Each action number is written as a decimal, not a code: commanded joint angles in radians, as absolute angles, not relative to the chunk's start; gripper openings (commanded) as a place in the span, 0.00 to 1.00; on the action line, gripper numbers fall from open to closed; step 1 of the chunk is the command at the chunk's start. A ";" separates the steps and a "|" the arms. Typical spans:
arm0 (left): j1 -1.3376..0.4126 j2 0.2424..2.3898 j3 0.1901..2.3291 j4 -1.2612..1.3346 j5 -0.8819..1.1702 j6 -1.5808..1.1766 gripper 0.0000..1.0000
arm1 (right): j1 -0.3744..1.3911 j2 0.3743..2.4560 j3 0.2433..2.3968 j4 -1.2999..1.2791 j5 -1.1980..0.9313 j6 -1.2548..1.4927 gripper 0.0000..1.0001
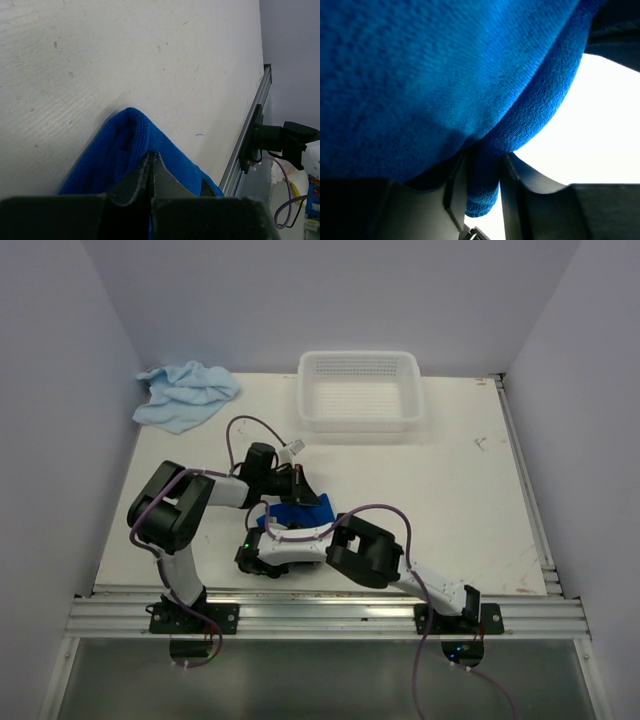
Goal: Roll the towels
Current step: Roll the towel
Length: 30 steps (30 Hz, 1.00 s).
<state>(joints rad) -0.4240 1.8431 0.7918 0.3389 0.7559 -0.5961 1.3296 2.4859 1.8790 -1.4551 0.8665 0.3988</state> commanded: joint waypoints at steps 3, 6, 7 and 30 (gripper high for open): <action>-0.396 1.885 0.747 0.350 0.660 -0.588 0.00 | 1.368 2.425 1.836 -1.319 0.767 0.485 0.40; -0.393 1.884 0.747 0.345 0.647 -0.586 0.00 | 1.376 2.398 1.821 -1.325 0.772 0.512 0.45; -0.391 1.882 0.747 0.342 0.644 -0.586 0.00 | 1.382 2.389 1.813 -1.324 0.773 0.524 0.46; -0.373 1.839 0.723 0.334 0.603 -0.592 0.00 | 1.453 1.568 1.238 -0.892 0.592 0.772 0.54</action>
